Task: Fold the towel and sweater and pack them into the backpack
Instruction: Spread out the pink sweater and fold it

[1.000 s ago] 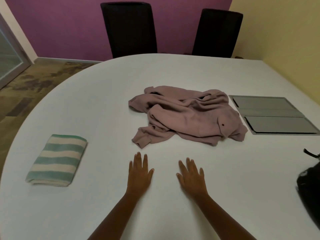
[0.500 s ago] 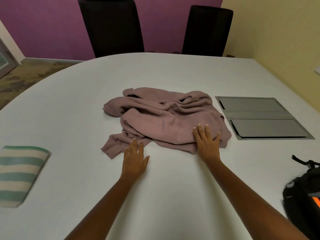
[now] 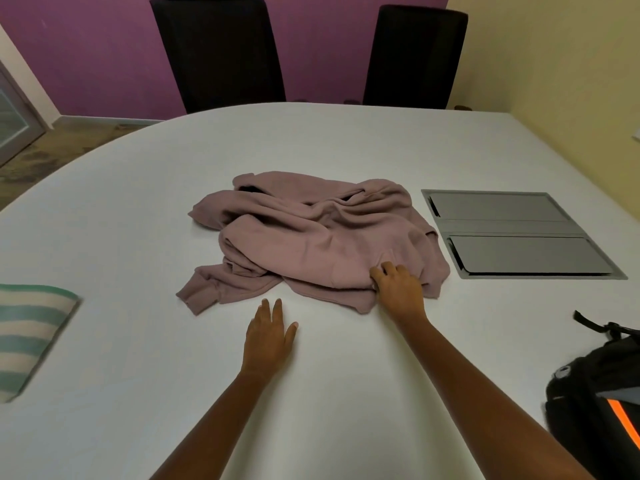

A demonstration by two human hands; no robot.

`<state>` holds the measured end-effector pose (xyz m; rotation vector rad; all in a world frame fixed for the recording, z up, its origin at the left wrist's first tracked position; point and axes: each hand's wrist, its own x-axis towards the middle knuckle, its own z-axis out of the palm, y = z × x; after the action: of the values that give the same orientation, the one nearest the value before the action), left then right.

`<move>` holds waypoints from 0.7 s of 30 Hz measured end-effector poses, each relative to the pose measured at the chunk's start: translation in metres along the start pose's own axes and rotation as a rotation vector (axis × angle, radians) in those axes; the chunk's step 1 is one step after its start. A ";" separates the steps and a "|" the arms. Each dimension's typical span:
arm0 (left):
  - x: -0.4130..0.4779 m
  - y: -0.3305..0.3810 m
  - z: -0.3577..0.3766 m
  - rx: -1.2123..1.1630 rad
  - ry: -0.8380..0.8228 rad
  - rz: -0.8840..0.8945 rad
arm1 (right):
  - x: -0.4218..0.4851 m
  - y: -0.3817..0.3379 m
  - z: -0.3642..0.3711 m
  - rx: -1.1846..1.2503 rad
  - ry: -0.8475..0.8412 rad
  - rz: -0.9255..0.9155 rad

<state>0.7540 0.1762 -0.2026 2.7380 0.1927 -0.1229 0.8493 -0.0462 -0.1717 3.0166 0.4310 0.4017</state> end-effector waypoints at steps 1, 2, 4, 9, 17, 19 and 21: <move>-0.003 0.003 0.001 -0.018 -0.007 -0.011 | -0.005 -0.002 -0.001 -0.009 0.043 -0.016; -0.005 0.005 0.002 -0.036 -0.010 -0.019 | -0.011 -0.004 0.000 -0.006 0.079 -0.039; -0.010 0.010 0.006 -0.073 0.004 -0.035 | -0.025 -0.012 0.004 0.019 0.117 -0.051; -0.022 0.019 0.010 -0.050 0.151 0.078 | -0.064 -0.035 -0.003 0.089 0.105 -0.021; -0.022 0.003 -0.001 0.322 0.149 0.250 | -0.125 -0.047 -0.013 0.253 0.043 -0.048; -0.016 -0.008 -0.005 0.401 0.118 0.252 | -0.143 -0.047 -0.015 0.280 0.060 -0.060; -0.010 -0.019 -0.009 0.457 0.114 0.256 | -0.159 -0.045 -0.016 0.297 0.091 -0.086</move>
<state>0.7413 0.1960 -0.2001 3.1957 -0.1800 0.0705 0.6859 -0.0475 -0.2005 3.2567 0.6821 0.5116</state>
